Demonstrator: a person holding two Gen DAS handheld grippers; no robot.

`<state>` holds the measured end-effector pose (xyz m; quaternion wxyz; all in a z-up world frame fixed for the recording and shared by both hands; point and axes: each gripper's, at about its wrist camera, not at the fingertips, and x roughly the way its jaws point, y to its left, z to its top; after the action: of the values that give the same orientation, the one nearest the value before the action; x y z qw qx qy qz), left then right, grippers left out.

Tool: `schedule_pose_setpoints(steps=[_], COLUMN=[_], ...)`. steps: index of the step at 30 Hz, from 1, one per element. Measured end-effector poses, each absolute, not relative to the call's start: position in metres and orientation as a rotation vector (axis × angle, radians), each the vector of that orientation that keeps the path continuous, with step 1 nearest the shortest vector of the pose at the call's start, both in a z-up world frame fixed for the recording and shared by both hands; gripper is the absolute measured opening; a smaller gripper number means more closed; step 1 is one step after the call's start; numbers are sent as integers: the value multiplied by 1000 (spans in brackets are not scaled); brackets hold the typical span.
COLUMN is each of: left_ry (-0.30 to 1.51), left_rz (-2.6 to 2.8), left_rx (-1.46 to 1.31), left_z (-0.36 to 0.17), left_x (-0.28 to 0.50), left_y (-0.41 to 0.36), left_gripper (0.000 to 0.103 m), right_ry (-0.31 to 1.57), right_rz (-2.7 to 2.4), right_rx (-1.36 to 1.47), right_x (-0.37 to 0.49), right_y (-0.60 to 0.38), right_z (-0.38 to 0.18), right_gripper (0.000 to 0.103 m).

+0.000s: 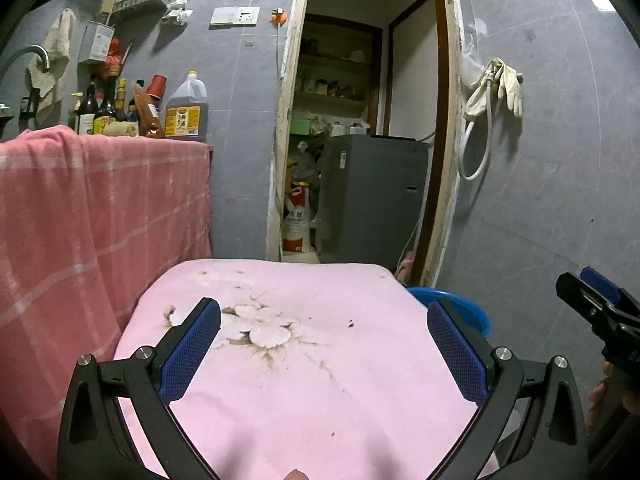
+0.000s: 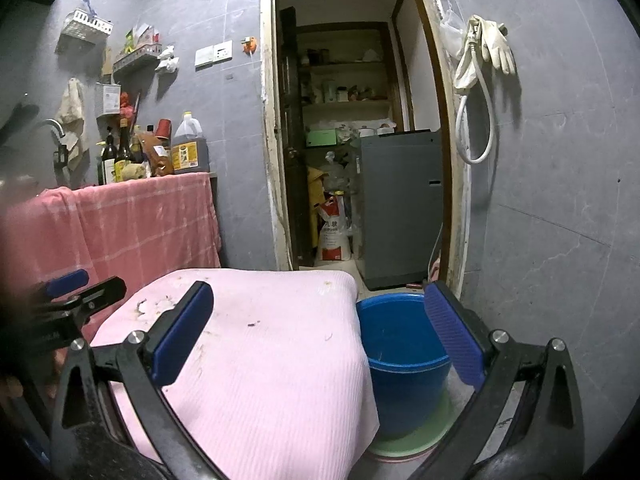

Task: Collect trash

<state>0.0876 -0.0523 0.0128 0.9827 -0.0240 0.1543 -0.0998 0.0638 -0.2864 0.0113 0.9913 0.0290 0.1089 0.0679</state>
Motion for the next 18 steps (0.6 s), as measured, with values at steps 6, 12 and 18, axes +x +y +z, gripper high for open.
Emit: schedule_pose_setpoints(steps=[6,12,18], left_ry=[316,319,339], left_rz=[-177,-148,-132], left_rx=[-49,-34,-32], left_z=[4,-3,-13], left_x=[74,67,65], left_y=[-49,-46,-43], left_gripper=[101,101,101], right_ry=[217,223,236], right_rz=[143,147,157], right_rx=[56,60,48], right_x=[53,47,46], right_y=[-284,-281,-276], right_z=[3,-5,-10], right_gripper=[103,103,103])
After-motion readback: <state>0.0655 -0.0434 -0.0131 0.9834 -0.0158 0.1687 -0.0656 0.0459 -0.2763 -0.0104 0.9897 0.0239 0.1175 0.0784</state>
